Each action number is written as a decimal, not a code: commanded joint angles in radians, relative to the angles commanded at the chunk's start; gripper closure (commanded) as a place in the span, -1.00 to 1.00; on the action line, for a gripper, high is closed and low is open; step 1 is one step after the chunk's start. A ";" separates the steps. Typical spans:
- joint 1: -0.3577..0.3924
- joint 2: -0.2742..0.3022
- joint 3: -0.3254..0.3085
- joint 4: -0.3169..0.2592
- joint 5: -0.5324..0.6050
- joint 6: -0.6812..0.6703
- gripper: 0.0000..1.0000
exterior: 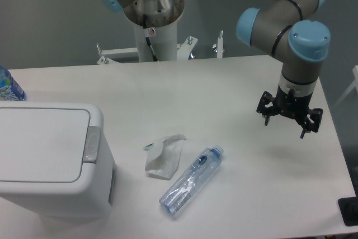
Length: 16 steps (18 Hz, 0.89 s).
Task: Open the trash can
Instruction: 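Move the open gripper toward the white trash can, then lower the gripper over the grey button on the trash can lid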
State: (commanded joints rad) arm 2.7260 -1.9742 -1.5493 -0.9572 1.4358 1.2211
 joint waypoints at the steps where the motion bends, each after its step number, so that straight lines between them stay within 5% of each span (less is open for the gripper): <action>1: -0.009 0.000 0.000 0.000 -0.002 -0.018 -1.00; 16: -0.175 0.064 0.041 0.002 -0.195 -0.569 -1.00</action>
State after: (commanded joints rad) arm 2.5511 -1.9099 -1.5079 -0.9557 1.2411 0.6522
